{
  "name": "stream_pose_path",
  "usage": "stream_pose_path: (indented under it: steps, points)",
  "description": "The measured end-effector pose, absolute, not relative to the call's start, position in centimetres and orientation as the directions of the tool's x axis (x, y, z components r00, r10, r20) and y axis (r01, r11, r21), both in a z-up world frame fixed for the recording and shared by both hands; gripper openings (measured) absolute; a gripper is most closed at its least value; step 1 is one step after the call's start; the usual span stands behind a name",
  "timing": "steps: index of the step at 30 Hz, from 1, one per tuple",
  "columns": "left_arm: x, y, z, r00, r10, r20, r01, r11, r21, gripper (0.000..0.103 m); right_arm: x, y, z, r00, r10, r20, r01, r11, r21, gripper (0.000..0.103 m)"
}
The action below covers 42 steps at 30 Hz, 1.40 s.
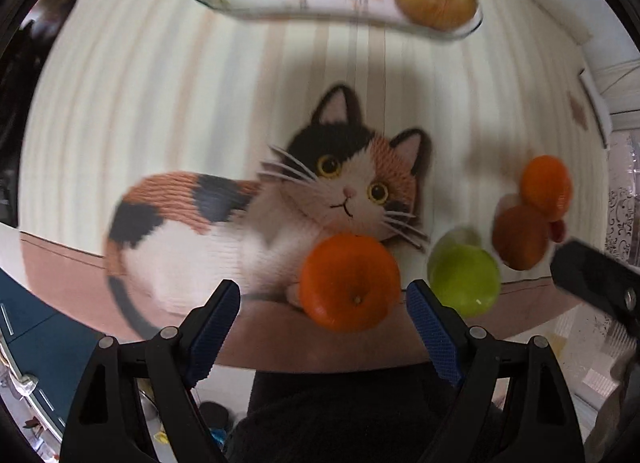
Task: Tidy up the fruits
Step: 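Grasp the tangerine with the left tool while the right tool grasps the second green apple, then place the tangerine on the plate with the left tool while the right tool places the green apple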
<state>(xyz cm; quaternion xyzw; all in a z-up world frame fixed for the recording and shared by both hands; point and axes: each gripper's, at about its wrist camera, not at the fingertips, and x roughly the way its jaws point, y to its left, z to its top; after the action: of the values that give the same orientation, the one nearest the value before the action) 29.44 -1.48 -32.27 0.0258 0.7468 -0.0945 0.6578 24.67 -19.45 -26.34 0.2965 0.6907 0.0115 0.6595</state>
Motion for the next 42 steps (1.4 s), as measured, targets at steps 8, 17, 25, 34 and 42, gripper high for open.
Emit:
stream_pose_path:
  steps: [8, 17, 25, 34, 42]
  points:
    - [28.9, -3.8, -34.1, -0.140, -0.054, -0.989, 0.234, 0.969, -0.086, 0.061, 24.5, -19.4, -29.2, -0.009, 0.457, -0.890, 0.422, 0.808, 0.410, 0.096]
    - [29.4, 0.6, -33.6, -0.088, 0.021, -0.996, 0.168, 0.986, 0.006, 0.061, 24.9, -17.0, -29.7, -0.070, 0.458, -0.886, 0.362, 0.840, 0.405, 0.091]
    - [30.0, 0.8, -34.1, -0.106, 0.005, -0.994, 0.137, 0.991, -0.010, 0.062, 24.8, -15.8, -33.3, -0.148, 0.406, -0.902, 0.350, 0.875, 0.336, 0.069]
    - [31.3, 1.8, -33.8, -0.082, -0.008, -0.997, 0.139, 0.990, -0.019, 0.060, 25.0, -15.5, -34.2, -0.111, 0.410, -0.905, 0.364, 0.864, 0.346, 0.059]
    - [33.4, 1.5, -29.2, -0.021, -0.082, -0.996, 0.126, 0.989, -0.084, 0.060, 29.1, -16.3, -29.5, 0.042, 0.450, -0.892, 0.366, 0.824, 0.433, 0.059]
